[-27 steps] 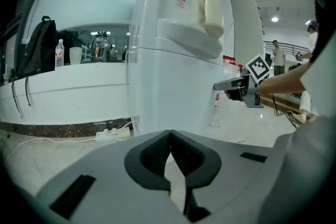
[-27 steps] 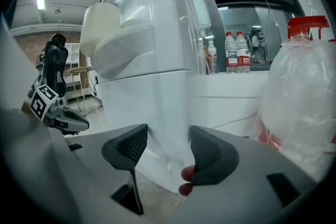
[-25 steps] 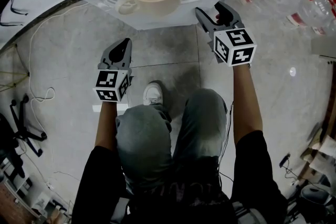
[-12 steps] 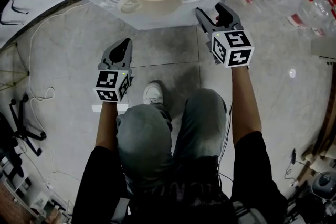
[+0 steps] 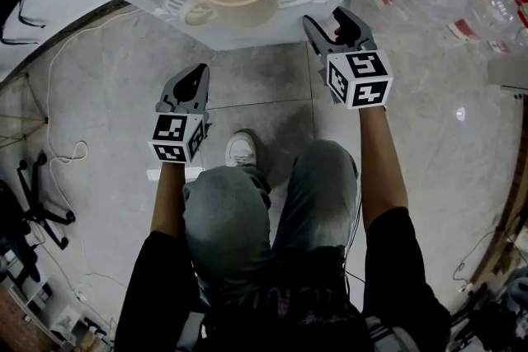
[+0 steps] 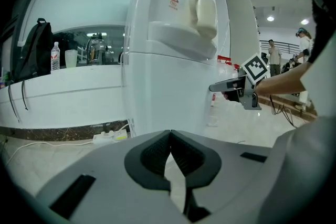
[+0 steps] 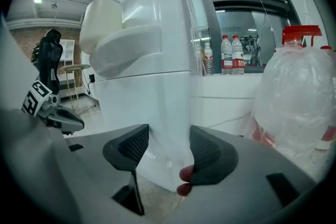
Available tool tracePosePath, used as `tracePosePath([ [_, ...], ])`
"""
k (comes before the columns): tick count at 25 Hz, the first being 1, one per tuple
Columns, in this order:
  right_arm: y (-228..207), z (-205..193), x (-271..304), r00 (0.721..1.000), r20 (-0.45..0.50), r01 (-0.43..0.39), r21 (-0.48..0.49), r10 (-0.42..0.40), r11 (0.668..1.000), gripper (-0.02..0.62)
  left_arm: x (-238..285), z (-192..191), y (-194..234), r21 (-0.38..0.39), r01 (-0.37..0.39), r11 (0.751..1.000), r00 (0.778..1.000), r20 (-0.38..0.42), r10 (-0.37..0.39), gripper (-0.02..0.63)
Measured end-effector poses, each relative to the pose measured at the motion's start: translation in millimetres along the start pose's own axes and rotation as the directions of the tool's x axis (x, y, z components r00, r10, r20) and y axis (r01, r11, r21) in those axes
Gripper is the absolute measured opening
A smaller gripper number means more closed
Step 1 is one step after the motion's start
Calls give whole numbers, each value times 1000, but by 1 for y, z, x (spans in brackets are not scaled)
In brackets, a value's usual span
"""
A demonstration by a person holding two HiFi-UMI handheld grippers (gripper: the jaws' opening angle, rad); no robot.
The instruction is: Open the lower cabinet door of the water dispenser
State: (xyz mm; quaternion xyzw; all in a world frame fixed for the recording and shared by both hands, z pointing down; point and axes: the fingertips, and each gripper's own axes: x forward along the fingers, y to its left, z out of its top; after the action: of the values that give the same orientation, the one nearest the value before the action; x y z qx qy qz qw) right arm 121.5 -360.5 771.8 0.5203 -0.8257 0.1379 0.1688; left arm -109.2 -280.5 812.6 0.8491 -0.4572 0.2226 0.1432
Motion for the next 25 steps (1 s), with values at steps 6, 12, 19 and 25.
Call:
tracePosePath([
  [6, 5, -3, -9, 1000, 4, 12, -7, -12, 1000, 248, -1, 3, -2, 0, 0, 1000, 1000, -2, 0, 12],
  [12, 11, -9, -20, 1000, -1, 28, -18, -28, 999, 231, -6, 12, -12, 16, 0, 1000, 1000, 10, 0, 12],
  [19, 22, -19, -41, 999, -10, 31, -47, -32, 998, 190, -18, 16, -26, 33, -6, 999, 1000, 15, 5, 12],
  [25, 34, -30, -60, 1000, -16, 13, -60, -14, 998, 156, -21, 21, -47, 41, -2, 999, 1000, 28, 1, 12],
])
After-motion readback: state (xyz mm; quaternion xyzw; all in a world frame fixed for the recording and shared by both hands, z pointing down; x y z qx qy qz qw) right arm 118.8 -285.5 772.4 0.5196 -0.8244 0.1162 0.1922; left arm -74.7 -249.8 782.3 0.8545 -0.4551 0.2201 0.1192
